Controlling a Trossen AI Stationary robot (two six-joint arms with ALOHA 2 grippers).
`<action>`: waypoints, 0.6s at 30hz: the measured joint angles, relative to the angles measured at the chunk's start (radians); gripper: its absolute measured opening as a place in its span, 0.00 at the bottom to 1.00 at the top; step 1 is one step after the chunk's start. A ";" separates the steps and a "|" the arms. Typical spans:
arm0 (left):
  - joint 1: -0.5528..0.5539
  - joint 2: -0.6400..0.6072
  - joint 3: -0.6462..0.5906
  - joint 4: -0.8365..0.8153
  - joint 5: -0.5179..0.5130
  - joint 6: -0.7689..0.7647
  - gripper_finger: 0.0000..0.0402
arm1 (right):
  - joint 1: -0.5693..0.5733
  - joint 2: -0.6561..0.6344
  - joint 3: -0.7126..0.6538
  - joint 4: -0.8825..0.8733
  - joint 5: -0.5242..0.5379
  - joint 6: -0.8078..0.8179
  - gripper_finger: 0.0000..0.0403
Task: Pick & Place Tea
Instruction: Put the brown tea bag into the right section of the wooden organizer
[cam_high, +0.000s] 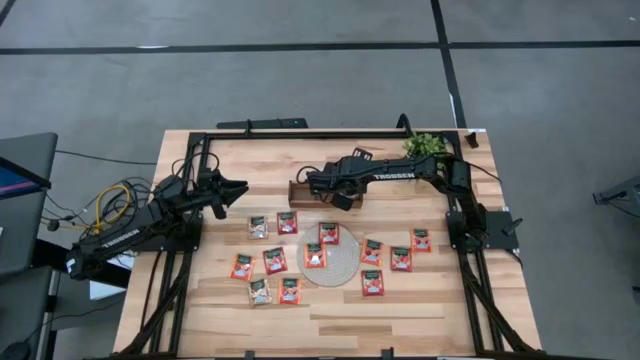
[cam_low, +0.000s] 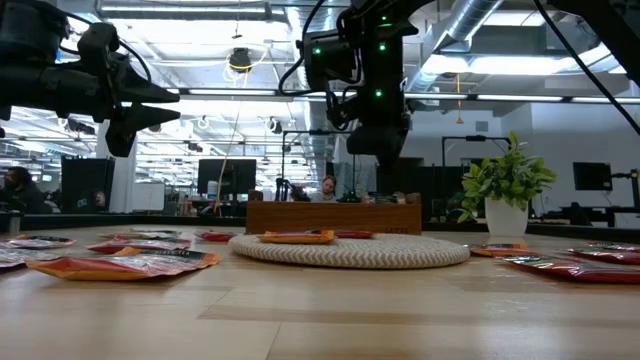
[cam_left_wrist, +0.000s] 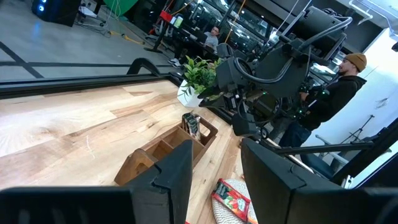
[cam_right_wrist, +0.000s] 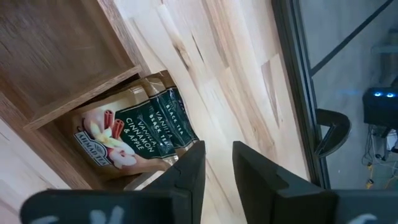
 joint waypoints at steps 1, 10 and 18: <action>0.000 0.000 0.000 0.000 0.000 0.000 0.32 | 0.001 0.000 0.000 -0.004 0.003 0.000 0.18; 0.000 0.000 0.000 0.001 0.000 0.000 0.32 | 0.066 -0.018 0.063 -0.206 0.122 0.102 0.16; 0.000 0.000 0.000 0.009 0.001 -0.001 0.32 | 0.149 -0.225 0.067 -0.226 0.129 0.145 0.16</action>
